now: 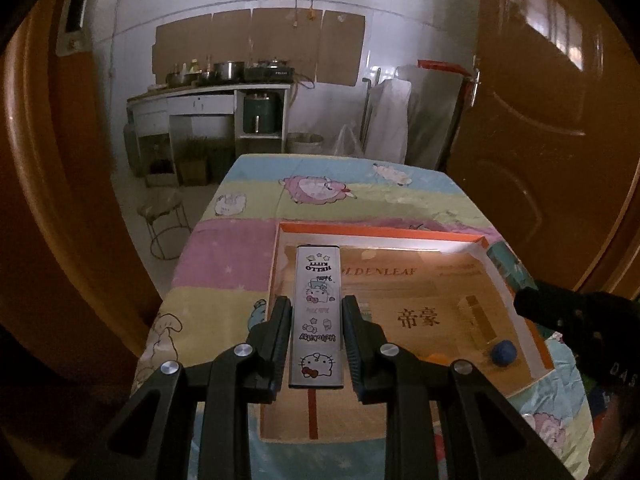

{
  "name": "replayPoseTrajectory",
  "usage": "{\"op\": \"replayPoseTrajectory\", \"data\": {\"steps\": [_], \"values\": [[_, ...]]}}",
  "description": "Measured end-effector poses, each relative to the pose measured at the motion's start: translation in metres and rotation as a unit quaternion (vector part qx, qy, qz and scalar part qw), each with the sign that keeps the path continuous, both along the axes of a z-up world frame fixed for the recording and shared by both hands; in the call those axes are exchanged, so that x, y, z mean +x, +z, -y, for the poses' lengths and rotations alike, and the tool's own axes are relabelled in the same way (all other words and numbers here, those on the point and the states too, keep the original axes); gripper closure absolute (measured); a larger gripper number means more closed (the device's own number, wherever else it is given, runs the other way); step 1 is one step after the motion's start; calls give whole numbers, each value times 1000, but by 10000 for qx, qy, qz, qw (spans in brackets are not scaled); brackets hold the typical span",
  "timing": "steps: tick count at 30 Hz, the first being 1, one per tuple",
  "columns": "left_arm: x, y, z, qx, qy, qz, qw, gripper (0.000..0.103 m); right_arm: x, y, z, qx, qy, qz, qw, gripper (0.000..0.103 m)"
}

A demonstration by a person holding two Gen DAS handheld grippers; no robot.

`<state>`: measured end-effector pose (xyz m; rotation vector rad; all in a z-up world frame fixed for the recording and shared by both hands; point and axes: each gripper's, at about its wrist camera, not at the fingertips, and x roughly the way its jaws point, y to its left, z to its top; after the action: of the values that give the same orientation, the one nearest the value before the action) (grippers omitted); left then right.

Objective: Organize rigid objects
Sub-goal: 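Carry the held box and tube up and over into the tray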

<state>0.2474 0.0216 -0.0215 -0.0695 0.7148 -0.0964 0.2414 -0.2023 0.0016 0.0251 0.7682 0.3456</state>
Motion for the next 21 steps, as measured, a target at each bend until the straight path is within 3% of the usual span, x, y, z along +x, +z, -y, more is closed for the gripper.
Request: {"op": "replayPoseTrajectory", "data": {"steps": [21], "values": [[46, -31, -4, 138, 37, -384, 9992, 77, 61, -45, -22, -145, 28, -479, 9987, 81]]}}
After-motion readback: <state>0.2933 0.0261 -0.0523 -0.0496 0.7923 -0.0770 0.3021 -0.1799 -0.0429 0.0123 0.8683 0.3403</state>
